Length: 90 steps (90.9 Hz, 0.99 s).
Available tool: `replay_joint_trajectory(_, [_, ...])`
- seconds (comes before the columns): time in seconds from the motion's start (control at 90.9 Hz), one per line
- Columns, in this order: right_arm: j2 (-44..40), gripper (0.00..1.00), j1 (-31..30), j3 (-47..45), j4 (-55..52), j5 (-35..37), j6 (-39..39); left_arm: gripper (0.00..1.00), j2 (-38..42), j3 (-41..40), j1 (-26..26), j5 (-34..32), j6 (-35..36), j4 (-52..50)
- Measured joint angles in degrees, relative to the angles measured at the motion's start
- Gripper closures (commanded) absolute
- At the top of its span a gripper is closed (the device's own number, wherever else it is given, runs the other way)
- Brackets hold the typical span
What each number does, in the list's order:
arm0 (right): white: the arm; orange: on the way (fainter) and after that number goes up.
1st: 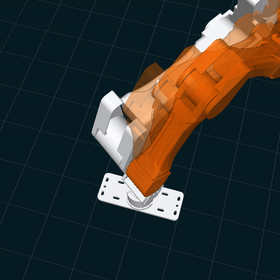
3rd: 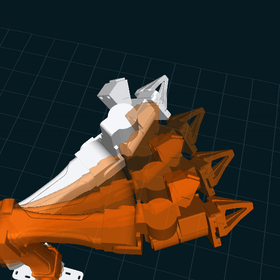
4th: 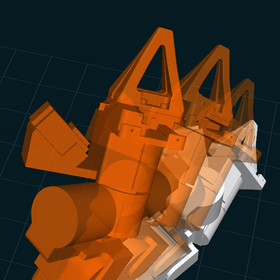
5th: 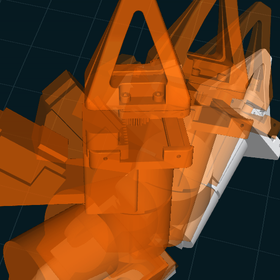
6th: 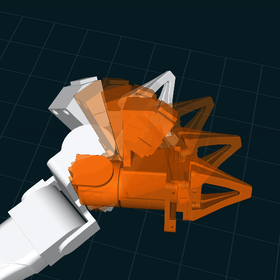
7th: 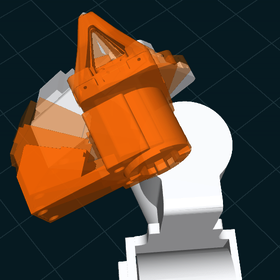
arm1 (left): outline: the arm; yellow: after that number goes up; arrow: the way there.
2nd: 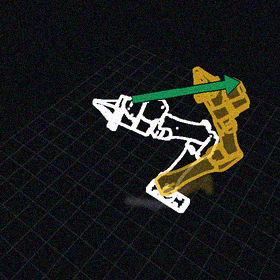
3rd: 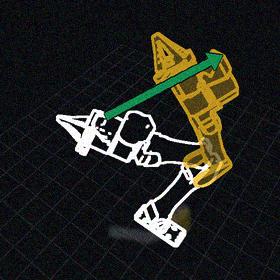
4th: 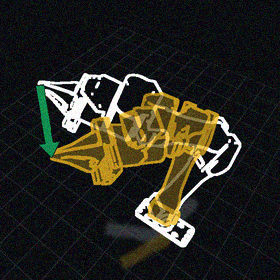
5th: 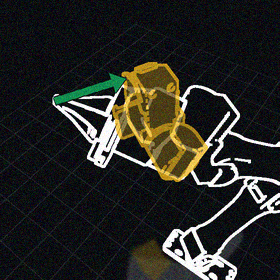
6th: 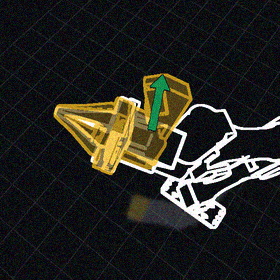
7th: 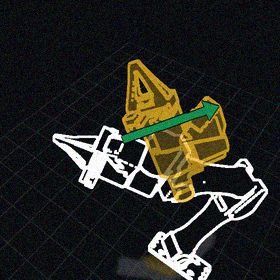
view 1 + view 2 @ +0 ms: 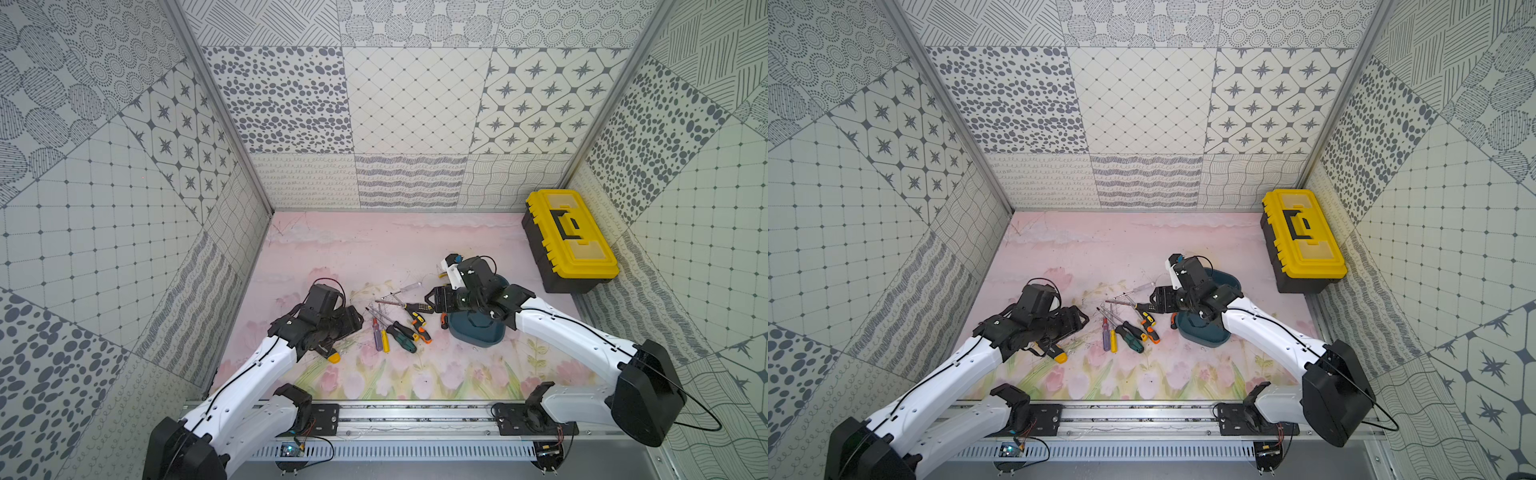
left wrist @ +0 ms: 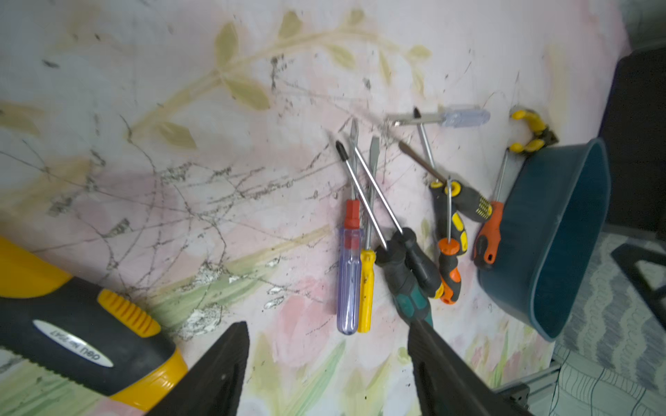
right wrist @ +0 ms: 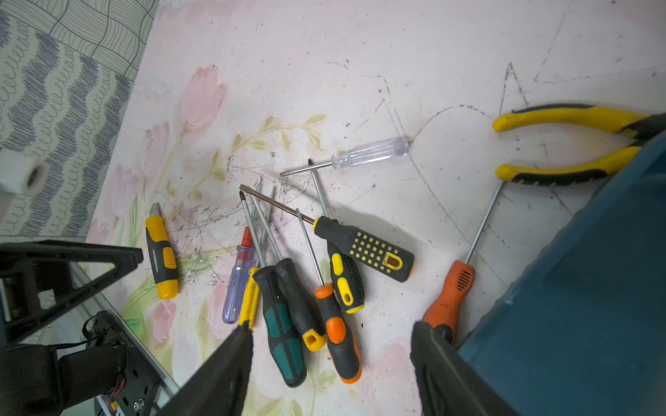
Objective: Put the screwdriver on the desktop into the storage box
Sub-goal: Pick up the screwdriver from the center of the board.
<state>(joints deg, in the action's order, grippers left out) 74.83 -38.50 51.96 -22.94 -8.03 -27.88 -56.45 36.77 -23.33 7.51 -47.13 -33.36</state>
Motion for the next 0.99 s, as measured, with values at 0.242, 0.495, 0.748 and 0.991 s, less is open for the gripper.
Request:
replay_joint_trajectory(0.242, [-2.1, 0.30, -0.2, -0.7, 0.1, 6.2, -2.3, 0.39, -12.0, 3.3, -7.8, 1.0, -1.1, -1.1])
replay_joint_trajectory(0.495, [-2.6, 0.32, -0.2, -2.8, 0.0, 10.5, -5.5, 0.54, -23.3, 6.8, -11.8, 0.8, -2.1, -0.2])
replay_joint_trajectory(0.748, [-2.6, 0.34, -0.2, -3.3, 0.0, 13.1, -7.1, 0.65, -30.5, 10.3, -12.9, -1.9, -2.5, -0.1])
replay_joint_trajectory(0.991, [-2.6, 0.34, -0.2, -3.3, 0.2, 14.3, -7.6, 0.66, -35.3, 14.1, -13.0, -4.7, -1.7, -0.7])
